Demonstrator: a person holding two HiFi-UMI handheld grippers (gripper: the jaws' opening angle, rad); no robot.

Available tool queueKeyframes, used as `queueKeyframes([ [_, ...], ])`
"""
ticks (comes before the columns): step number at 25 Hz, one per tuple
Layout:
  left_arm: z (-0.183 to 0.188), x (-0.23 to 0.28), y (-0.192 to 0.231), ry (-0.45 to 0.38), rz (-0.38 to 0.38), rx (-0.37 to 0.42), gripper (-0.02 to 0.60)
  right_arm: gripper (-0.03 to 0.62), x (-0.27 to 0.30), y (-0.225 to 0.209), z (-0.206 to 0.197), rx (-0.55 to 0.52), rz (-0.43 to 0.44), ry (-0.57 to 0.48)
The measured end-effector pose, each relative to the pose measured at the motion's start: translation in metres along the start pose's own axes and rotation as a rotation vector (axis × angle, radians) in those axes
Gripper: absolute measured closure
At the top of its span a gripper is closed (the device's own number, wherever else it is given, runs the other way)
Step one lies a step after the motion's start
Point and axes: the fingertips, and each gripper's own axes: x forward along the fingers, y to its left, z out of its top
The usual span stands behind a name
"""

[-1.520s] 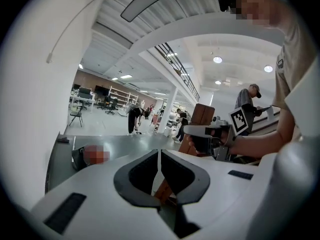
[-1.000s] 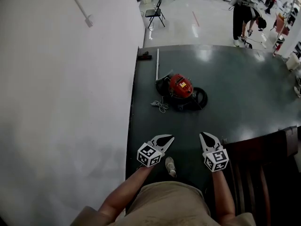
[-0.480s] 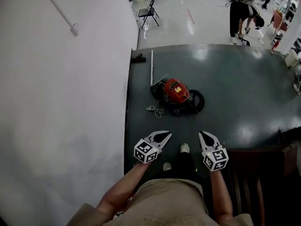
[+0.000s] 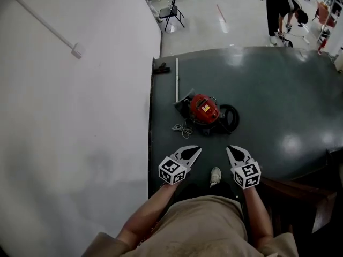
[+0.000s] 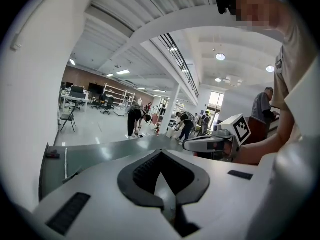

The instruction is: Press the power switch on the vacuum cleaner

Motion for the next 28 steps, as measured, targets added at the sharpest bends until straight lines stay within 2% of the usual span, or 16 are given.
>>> queueKeyframes([
  [7, 0.012, 0.024, 0.025, -0.02, 0.037, -0.024, 0.577, 0.585, 0.032, -0.02, 0.012, 0.026, 0.084, 0.047],
  [16, 0.027, 0.045, 0.121, -0.027, 0.106, -0.043, 0.577, 0.586, 0.093, -0.04, 0.032, 0.024, 0.108, 0.049],
  [24, 0.054, 0.102, 0.213, 0.035, 0.025, 0.002, 0.577, 0.586, 0.185, -0.077, 0.061, 0.017, 0.064, 0.091],
  [28, 0.066, 0.122, 0.266, 0.068, -0.006, 0.024, 0.577, 0.586, 0.228, -0.097, 0.076, 0.013, 0.006, 0.107],
])
